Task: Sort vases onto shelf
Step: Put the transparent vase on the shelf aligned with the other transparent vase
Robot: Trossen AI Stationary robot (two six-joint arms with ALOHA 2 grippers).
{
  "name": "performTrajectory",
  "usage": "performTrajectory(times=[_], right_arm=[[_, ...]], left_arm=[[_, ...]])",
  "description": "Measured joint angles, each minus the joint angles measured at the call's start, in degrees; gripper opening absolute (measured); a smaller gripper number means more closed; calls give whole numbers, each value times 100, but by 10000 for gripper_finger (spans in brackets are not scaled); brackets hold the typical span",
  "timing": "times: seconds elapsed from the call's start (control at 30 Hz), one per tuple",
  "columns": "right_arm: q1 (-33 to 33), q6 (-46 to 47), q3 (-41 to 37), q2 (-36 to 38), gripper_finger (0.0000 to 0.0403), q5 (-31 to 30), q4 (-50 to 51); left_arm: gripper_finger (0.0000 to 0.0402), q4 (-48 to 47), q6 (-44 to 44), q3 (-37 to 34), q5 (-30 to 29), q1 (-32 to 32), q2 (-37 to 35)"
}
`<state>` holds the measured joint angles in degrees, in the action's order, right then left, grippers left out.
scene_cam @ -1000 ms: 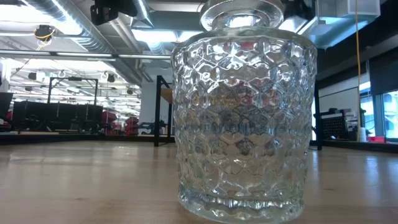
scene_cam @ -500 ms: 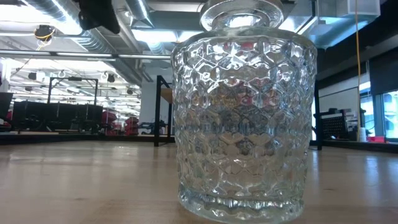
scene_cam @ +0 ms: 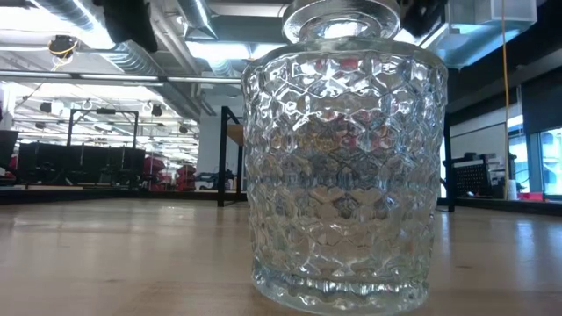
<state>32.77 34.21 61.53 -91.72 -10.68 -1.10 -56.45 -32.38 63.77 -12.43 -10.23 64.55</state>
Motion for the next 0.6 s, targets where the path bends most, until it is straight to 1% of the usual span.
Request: performTrajectory(times=[0.07, 0.37, 0.5, 0.6], right_arm=[[37, -41, 83, -218, 221, 83, -42], [28, -956, 651, -1129, 221, 236, -42], [26, -1296, 732, -1427, 221, 276, 11], [28, -1367, 733, -1560, 221, 295, 82]], left_arm=[[0, -66, -2, 0, 9, -50, 0], [0, -273, -162, 0, -2, -320, 0], [0, -298, -207, 0, -7, -421, 0], [0, -340, -328, 0, -9, -495, 0]])
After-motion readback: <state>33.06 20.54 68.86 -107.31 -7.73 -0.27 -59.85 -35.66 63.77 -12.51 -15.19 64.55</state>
